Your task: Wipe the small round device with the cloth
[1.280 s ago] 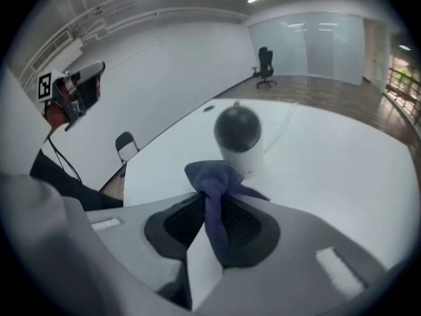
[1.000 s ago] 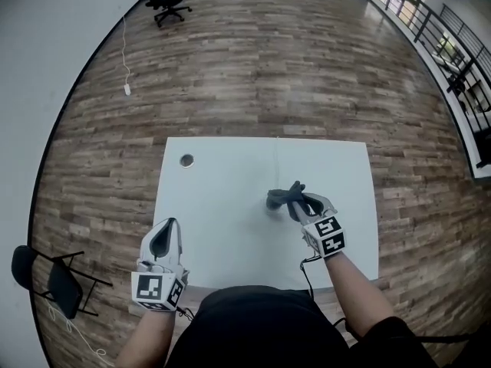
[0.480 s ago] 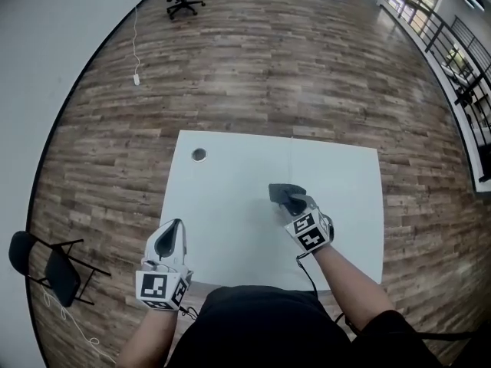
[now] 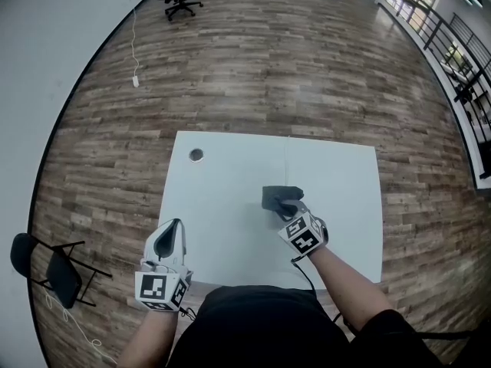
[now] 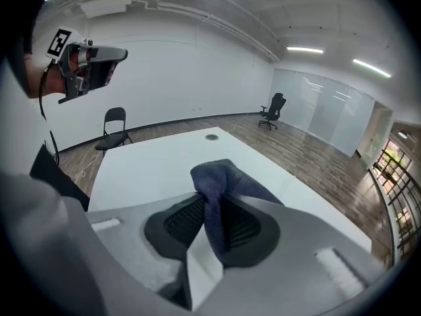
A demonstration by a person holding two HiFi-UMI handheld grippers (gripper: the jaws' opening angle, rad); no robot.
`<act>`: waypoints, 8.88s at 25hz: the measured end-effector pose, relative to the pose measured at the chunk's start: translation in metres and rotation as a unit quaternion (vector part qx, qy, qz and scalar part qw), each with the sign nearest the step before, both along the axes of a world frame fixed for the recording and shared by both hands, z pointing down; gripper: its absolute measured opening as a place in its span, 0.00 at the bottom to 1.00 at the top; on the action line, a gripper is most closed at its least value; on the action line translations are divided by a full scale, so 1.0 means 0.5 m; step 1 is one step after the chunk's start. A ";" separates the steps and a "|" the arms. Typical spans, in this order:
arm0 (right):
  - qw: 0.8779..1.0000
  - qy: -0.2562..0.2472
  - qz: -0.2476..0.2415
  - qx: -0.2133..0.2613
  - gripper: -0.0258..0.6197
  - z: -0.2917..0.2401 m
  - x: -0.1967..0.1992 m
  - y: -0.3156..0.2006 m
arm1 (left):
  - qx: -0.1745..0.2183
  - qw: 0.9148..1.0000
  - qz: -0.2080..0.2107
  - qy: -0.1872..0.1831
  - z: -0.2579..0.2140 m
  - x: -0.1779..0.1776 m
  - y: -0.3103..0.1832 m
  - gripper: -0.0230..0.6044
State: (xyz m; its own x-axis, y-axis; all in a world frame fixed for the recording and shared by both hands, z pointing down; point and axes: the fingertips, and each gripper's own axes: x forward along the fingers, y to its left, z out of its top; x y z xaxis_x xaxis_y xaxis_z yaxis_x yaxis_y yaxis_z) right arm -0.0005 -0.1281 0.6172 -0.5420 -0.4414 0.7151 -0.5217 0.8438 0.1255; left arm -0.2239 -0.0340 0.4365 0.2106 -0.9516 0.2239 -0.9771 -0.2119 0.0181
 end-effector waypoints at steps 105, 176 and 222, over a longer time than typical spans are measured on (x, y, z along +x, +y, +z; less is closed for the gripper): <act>0.965 -0.204 0.066 0.148 0.16 -0.205 0.082 -0.131 | -0.043 0.992 -0.114 -0.020 0.022 -0.108 0.153 0.05; 0.973 0.086 0.037 0.212 0.16 -0.193 0.109 -0.070 | -0.044 0.997 -0.037 0.043 0.087 -0.063 0.048 0.05; 0.989 -0.071 -0.069 0.111 0.16 -0.141 -0.032 0.063 | -0.027 0.998 0.049 -0.018 0.062 0.010 -0.012 0.05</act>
